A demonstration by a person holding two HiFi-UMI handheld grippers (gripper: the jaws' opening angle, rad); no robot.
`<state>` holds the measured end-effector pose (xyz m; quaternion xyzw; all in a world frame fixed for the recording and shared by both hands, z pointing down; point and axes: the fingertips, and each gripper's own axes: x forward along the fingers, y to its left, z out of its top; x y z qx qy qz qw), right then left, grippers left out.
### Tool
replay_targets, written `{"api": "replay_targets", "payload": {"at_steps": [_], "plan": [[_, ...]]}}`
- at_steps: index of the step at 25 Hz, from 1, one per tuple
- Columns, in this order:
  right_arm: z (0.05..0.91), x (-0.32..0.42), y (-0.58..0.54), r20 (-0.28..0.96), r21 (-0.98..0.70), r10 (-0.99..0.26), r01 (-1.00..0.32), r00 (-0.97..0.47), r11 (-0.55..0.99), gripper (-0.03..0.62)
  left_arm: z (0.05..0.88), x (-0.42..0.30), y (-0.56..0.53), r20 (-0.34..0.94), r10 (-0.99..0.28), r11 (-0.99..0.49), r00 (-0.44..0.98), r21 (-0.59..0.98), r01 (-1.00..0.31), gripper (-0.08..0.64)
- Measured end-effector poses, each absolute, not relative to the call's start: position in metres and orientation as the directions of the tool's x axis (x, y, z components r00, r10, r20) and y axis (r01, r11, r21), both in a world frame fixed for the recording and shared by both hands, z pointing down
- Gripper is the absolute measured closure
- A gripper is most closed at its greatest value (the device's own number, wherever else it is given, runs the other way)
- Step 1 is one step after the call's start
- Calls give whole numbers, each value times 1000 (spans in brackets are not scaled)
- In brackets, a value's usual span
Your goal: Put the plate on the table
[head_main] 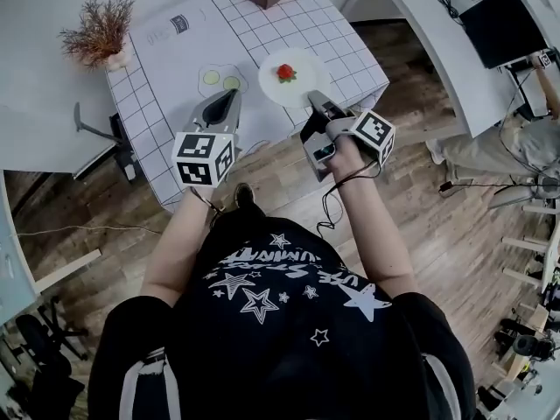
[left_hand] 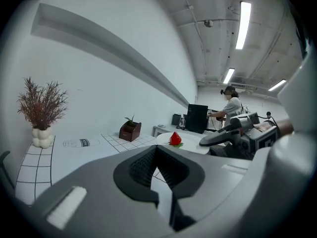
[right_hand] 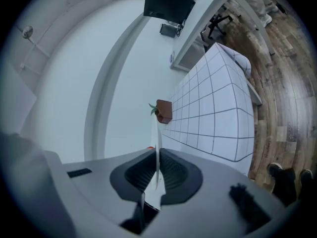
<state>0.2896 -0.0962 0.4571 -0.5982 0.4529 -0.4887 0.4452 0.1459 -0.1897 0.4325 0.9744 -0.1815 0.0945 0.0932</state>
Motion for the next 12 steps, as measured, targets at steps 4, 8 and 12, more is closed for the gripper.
{"api": "replay_targets", "payload": {"at_steps": [4, 8, 12], "plan": [[456, 299, -136, 227, -966, -966, -99, 123, -239, 571, 435, 145, -232, 224, -347, -907, 911, 168, -387, 551], [456, 309, -173, 224, -969, -968, -83, 113, -234, 571, 439, 147, -272, 230, -365, -889, 902, 201, -411, 551], [458, 320, -177, 208, -970, -968, -96, 140, -222, 571, 434, 150, -278, 209, -370, -903, 905, 150, -404, 551]]}}
